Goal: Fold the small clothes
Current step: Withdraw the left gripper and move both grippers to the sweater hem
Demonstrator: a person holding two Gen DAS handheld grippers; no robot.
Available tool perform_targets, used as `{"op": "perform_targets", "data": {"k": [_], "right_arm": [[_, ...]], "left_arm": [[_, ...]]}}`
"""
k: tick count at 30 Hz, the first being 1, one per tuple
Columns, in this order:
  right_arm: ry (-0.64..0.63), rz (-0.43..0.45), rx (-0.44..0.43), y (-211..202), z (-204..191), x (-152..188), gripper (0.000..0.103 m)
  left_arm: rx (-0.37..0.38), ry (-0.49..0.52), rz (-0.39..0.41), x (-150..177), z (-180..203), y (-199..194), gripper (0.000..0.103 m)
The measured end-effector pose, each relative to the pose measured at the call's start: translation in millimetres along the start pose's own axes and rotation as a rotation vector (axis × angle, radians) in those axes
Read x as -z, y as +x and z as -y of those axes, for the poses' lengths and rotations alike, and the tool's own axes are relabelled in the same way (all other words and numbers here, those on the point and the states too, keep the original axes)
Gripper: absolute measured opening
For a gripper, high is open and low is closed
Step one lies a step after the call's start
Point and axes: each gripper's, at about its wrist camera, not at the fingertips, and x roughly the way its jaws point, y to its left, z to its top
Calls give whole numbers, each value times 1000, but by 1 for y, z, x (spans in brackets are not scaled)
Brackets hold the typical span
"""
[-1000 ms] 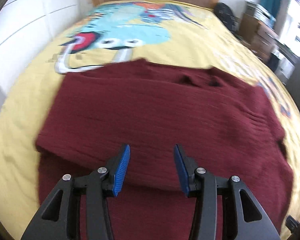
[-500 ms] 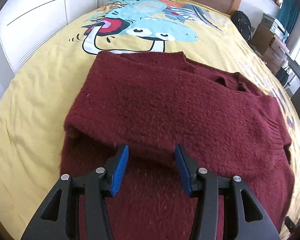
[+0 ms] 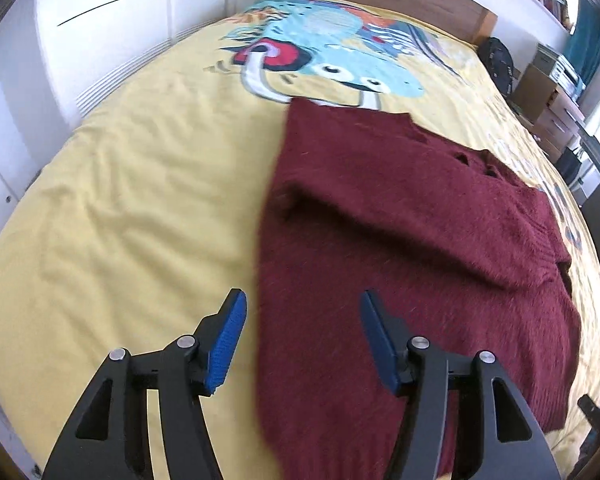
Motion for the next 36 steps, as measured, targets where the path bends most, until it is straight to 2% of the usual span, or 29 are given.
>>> {"op": "perform_targets", "data": {"k": [5,7,9,11,14,17,28,36], "right_arm": [[-9,10,-1,-14,-3,5,58],[-8,14,-1,-19,-4,7,63],[-9,19,-2,-24,-5,9,64],[-12,22,-6,-29,-6,11,65],[-18,26,-11,-36,-7,15,65],[-18,24,-16,-40,-9,16,65],[-48,-24,-27,-21,-28,17,65],[-63,-75,-36,4,-36,15,65]], "left_arm": [[-19,-37,-7,22,-28,-22,55],[-29,-48,-6,30,-37,-31,55],[-38,-55,-7,39,-44,-38,56],[-34,-65,-13,47,-50,-42,56],[-25,-79,-18,58,-55,-49,63],[-6,-98,-31,68,-59,-51,63],[50,-103,-103,99,-40,-34,63],[115,-115,-157,109,-25,-16,63]]}}
